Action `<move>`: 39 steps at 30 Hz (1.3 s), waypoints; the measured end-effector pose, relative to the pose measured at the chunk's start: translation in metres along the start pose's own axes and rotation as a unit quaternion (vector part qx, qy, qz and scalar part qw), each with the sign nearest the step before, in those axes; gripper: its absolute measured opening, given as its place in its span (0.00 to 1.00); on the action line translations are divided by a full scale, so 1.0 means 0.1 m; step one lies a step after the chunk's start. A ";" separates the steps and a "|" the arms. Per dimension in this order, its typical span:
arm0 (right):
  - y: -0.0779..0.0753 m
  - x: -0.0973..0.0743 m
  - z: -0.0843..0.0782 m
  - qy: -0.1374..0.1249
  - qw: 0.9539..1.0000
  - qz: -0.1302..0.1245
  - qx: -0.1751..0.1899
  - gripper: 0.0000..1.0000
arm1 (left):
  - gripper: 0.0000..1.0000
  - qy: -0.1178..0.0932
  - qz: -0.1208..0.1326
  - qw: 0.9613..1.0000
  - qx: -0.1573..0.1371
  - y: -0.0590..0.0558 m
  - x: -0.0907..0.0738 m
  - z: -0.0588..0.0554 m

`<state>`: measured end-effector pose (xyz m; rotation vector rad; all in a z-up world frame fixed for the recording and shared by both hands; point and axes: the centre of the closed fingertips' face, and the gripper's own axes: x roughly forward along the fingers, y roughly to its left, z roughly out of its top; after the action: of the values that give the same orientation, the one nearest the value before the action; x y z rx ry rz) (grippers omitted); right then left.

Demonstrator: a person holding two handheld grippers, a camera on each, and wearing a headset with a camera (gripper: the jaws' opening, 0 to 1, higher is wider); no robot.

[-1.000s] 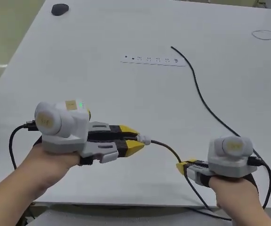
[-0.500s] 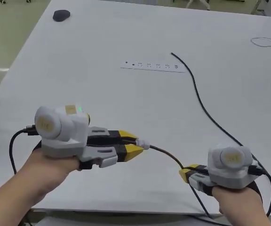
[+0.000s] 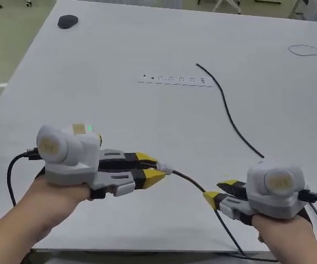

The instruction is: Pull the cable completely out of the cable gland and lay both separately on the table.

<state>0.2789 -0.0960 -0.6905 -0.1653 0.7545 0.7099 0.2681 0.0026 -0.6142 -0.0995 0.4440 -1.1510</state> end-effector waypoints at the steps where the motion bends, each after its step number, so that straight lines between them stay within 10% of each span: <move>1: 0.02 -0.01 0.06 -0.003 1.000 0.002 -0.017 0.27 | 0.15 0.001 0.000 1.000 -0.001 0.00 0.00 -0.01; 14: 0.65 0.03 0.60 -0.043 0.976 0.066 -0.201 0.28 | 0.15 0.002 0.003 1.000 -0.004 0.01 -0.02 -0.02; 39: 0.87 0.13 0.61 -0.046 0.963 0.086 -0.253 0.01 | 0.15 -0.001 0.000 1.000 -0.012 0.01 -0.07 -0.06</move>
<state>0.2639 0.0003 -0.6455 -0.5322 0.4899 1.0627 0.2643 0.0102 -0.6175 -0.1214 0.4568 -1.1446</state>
